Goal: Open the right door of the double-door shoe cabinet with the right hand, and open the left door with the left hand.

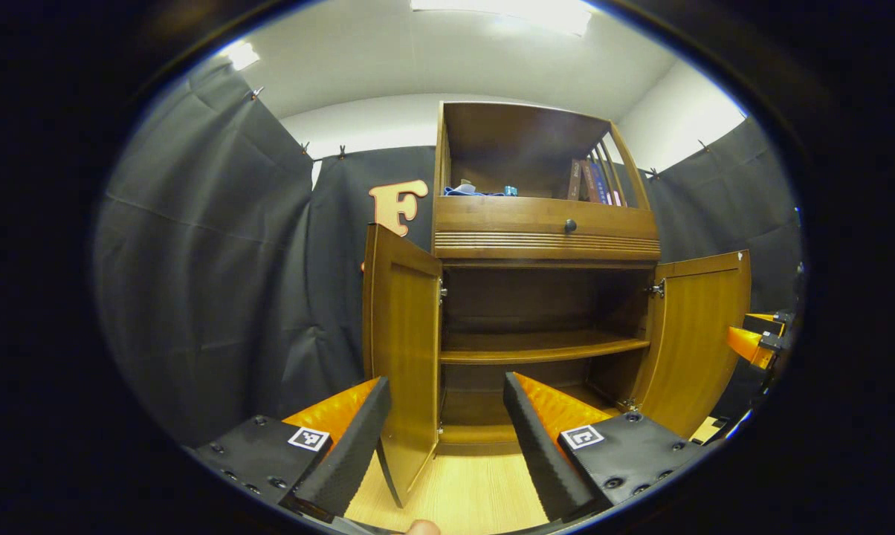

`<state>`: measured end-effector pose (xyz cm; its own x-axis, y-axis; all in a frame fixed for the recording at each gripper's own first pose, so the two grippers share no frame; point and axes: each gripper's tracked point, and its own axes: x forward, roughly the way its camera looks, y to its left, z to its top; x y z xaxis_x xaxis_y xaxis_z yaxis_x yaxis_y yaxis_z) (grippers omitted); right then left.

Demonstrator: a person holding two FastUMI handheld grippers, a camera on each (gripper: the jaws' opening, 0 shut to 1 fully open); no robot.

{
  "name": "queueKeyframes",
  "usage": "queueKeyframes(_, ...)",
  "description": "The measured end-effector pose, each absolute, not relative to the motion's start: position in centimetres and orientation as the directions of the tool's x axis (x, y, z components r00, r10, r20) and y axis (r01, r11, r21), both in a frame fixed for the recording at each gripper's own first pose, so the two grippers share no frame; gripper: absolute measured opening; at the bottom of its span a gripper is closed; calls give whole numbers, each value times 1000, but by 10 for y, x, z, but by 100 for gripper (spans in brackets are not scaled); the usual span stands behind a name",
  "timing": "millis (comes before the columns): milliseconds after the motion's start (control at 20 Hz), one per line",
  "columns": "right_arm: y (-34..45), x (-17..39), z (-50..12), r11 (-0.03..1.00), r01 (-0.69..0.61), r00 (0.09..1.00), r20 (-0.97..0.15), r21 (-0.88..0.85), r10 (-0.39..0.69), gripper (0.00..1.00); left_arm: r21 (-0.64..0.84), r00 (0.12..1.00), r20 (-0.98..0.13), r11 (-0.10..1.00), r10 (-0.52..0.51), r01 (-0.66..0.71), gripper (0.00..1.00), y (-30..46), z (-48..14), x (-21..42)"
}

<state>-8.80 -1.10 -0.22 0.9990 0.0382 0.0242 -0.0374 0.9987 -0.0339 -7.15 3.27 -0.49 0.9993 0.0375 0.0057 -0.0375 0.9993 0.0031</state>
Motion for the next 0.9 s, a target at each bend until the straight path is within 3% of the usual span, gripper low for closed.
queueKeyframes(50, -11, -89, 0, 999, -39, 999, 27, -36, 40, 97, 2, 999, 3, 999, 33, -33, 95, 29, -5, -70)
queueKeyframes(150, -12, -89, 1, 998, -40, 999, 28, -41, 41, 98, -6, 1000, -1, 1000, 26, -26, 95, 27, -6, -67)
queueKeyframes(200, -12, -89, 1, 998, -42, 999, 27, -43, 44, 92, -10, 1000, -5, 1000, 26, -26, 95, 26, -7, -67)
queueKeyframes(250, -12, -91, 0, 998, -42, 999, 27, -43, 44, 97, -11, 1000, -5, 1000, 26, -26, 95, 25, -7, -68)
queueKeyframes(350, -12, -90, 0, 998, -42, 999, 28, -39, 43, 98, -2, 1000, -4, 1000, 28, -28, 94, 24, -7, -66)
queueKeyframes(750, -2, -88, -6, 998, -55, 998, 22, -32, 56, 98, 14, 1000, -1, 1000, 29, -29, 94, 25, -7, -68)
queueKeyframes(800, -1, -89, -6, 998, -58, 998, 21, -29, 59, 92, 12, 1000, -2, 999, 31, -31, 95, 26, -8, -69)
queueKeyframes(900, 0, -88, -6, 998, -60, 998, 22, -25, 61, 92, 8, 999, -4, 999, 34, -34, 95, 28, -8, -68)
